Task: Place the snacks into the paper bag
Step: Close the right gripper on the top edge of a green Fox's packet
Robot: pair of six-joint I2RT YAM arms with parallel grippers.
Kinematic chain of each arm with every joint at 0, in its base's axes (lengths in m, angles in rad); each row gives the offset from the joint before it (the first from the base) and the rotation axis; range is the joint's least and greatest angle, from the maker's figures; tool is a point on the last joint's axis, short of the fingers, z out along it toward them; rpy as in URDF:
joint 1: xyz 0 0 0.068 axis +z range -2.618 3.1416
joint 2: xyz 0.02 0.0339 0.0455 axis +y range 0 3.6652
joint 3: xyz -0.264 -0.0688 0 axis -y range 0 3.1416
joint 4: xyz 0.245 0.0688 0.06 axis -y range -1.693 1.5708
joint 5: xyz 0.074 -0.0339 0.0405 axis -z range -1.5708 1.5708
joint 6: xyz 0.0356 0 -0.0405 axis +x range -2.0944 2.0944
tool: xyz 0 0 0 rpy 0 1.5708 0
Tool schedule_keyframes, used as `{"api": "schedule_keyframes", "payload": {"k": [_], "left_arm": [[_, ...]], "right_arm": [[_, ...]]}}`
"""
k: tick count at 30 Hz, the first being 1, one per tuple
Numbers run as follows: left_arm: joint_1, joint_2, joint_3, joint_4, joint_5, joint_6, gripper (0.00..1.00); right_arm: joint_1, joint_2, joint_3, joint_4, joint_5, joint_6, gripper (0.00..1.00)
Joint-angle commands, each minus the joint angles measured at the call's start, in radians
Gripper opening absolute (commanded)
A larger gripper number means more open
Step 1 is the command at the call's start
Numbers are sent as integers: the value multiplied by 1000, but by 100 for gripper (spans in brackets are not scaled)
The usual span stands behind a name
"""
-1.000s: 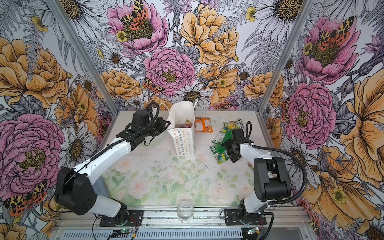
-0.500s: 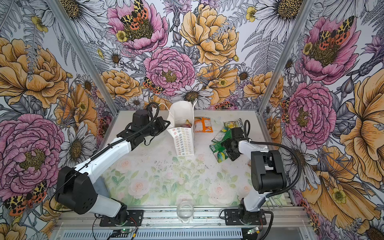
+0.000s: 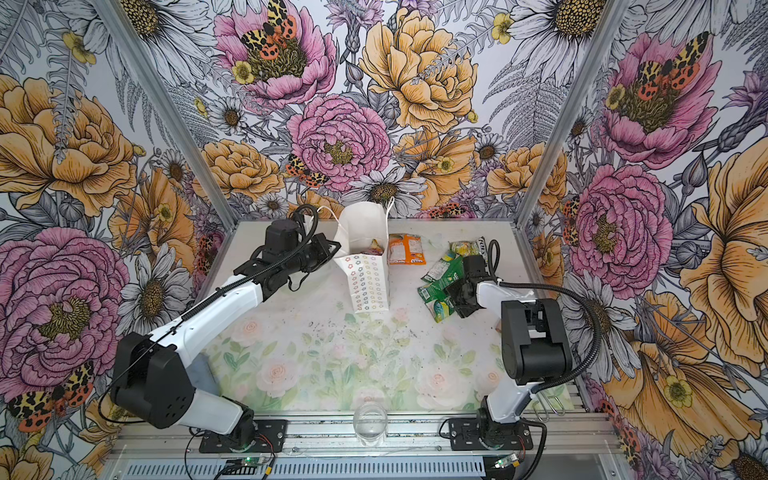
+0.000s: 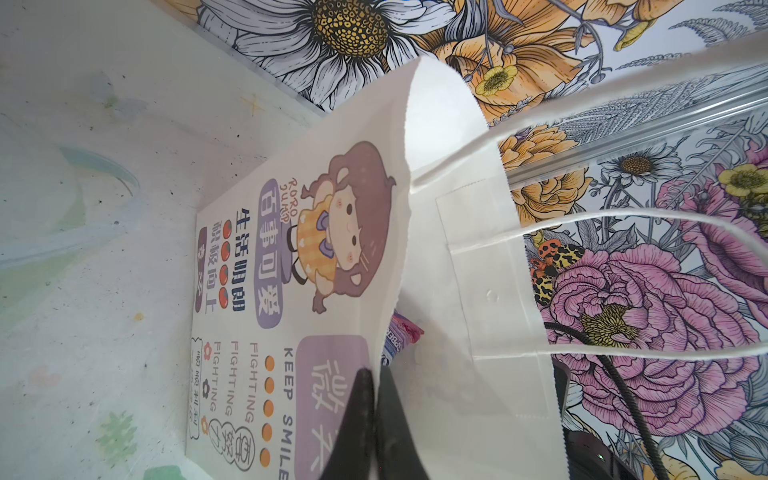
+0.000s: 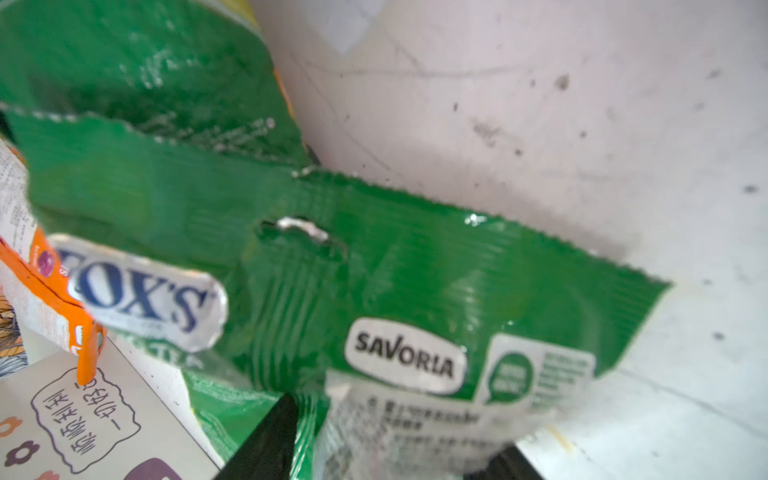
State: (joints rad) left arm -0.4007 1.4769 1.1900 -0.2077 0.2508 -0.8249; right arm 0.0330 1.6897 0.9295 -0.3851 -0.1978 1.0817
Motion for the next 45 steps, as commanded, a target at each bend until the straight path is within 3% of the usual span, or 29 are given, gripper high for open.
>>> {"api": "schedule_keyframes", "payload": {"k": [1,4,16,25,45], "left_arm": [[8,0,-12,28,-10,-6,5],[7,-1,-12,28,-9,-6,5],[6,-4,-17,33,-8,-10,5],[7,-4,-18,34,-9,-10,5],[8,-3,-17,47,5,-11,5]], "right_arm": [[-3,33,-31,-23,11,-13,55],[-2,32,-34,-20,5,-13,52],[-2,-16,-65,-3,-8,-22,16],[-2,-112,-97,-6,-34,-22,1],[-4,-352,-85,-92,-35,-120,0]]}}
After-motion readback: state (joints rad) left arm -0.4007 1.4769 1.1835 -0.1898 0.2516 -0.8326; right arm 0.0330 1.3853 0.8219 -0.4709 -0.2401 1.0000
